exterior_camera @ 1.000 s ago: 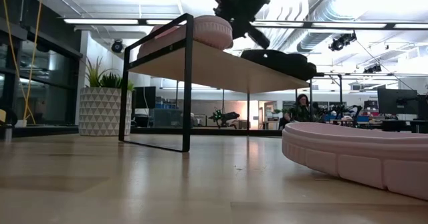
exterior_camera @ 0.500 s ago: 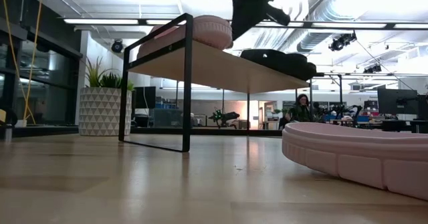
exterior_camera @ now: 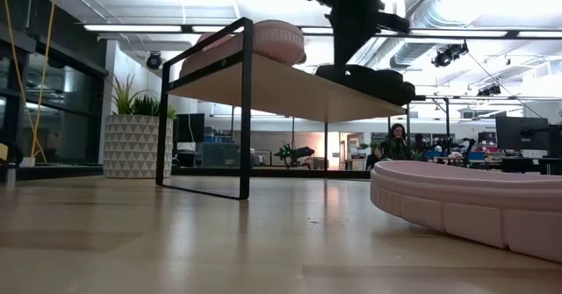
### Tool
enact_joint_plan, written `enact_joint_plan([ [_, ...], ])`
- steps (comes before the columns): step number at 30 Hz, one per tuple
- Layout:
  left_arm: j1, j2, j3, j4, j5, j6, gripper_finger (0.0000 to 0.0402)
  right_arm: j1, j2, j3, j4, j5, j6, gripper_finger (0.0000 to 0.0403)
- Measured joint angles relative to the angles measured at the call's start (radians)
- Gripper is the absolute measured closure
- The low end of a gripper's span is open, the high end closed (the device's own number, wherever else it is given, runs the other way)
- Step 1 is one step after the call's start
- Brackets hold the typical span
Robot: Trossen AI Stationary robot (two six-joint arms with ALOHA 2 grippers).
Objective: Pick and place slides into the shelf
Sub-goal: Adjust the left black slide on the shelf, then put the pink slide on the shelf
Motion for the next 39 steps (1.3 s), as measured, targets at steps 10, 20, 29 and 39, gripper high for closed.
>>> enact_joint_plan([
  [10,0.0,0.0,0.0,0.0,0.024,-0.007,0.0401,-0.019,0.0,0.0,-0.076,0.028,0.041,0.0403],
  [20,0.0,0.0,0.0,0.0,0.039,-0.008,0.0401,-0.026,0.0,-0.001,-0.044,0.035,0.025,0.0403],
  [29,0.0,0.0,0.0,0.0,0.039,-0.001,0.0401,0.011,0.0,0.084,0.006,0.059,-0.046,0.0403],
  [39,0.0,0.0,0.0,0.0,0.047,0.0,0.0401,0.15,-0.001,0.307,-0.215,-0.116,-0.215,0.0403],
])
